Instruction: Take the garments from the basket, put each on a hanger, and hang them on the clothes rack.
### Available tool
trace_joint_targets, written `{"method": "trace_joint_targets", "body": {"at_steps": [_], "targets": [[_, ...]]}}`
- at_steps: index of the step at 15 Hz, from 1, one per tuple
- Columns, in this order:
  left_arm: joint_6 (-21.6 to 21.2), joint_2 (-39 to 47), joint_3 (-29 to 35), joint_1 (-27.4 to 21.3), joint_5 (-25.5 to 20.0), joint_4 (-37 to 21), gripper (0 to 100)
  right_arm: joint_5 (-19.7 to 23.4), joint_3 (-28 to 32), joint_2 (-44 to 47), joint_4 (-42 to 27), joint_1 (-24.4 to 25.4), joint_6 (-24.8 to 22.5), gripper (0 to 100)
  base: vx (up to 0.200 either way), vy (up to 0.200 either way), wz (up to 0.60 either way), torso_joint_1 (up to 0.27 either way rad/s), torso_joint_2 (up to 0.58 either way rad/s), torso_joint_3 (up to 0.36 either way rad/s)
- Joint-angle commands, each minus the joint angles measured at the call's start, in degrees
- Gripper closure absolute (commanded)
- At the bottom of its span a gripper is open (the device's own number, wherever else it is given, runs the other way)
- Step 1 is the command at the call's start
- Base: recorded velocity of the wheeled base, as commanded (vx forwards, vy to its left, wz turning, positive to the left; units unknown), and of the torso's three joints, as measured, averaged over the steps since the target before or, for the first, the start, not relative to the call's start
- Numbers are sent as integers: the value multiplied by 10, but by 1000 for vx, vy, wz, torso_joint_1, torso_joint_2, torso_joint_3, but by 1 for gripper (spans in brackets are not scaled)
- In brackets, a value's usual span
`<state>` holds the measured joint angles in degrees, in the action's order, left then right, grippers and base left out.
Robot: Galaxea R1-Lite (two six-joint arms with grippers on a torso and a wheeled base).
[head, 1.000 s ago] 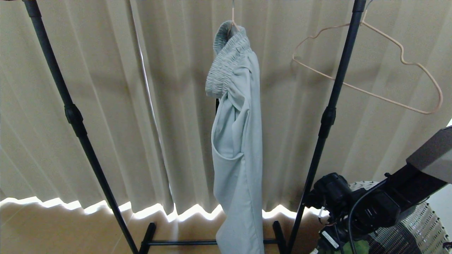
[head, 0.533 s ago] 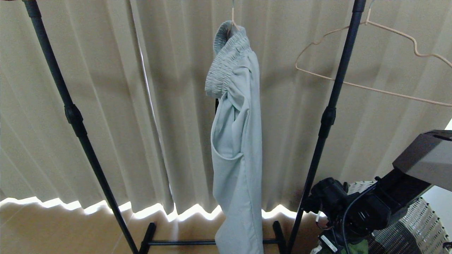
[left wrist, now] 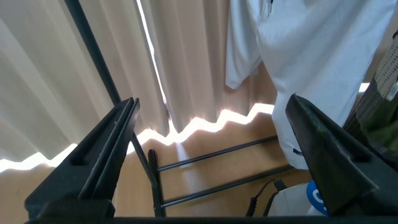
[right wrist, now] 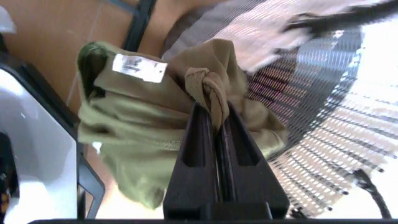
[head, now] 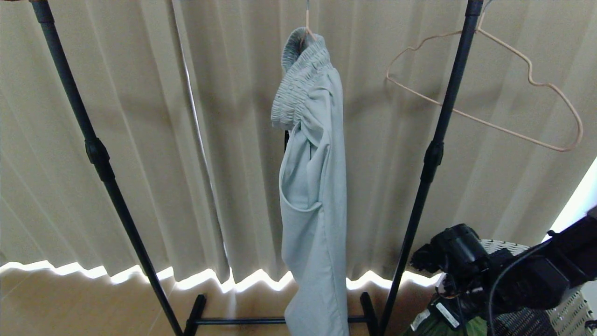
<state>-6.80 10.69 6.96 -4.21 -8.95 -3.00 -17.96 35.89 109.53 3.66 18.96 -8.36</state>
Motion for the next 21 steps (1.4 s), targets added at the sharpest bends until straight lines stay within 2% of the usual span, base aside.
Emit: {"method": "trace_joint_targets", "body": {"at_steps": [1,3,7,12,16,18,21], "targets": [[0,0,0,-2,0,1,0,12,-64,-180,43,5,0,100,0,0,0,0,0,0],[0,-1,-4,-3,-1,0,0,37,-85,-265,84,6,-3,100,0,0,0,0,0,0],[0,-12,-4,-5,-1,-1,0,102,-86,-382,85,11,-8,100,0,0,0,0,0,0],[-1,-16,0,-5,-2,0,0,104,-79,-441,85,33,-9,100,0,0,0,0,0,0],[0,12,22,-42,-1,5,0,104,-75,-459,86,34,-9,100,0,0,0,0,0,0],[1,73,37,-50,-1,41,0,104,-66,-460,86,34,-9,100,0,0,0,0,0,0],[1,130,35,-49,0,99,0,104,-66,-459,86,34,-9,100,-200,0,0,5,2,-1]]}}
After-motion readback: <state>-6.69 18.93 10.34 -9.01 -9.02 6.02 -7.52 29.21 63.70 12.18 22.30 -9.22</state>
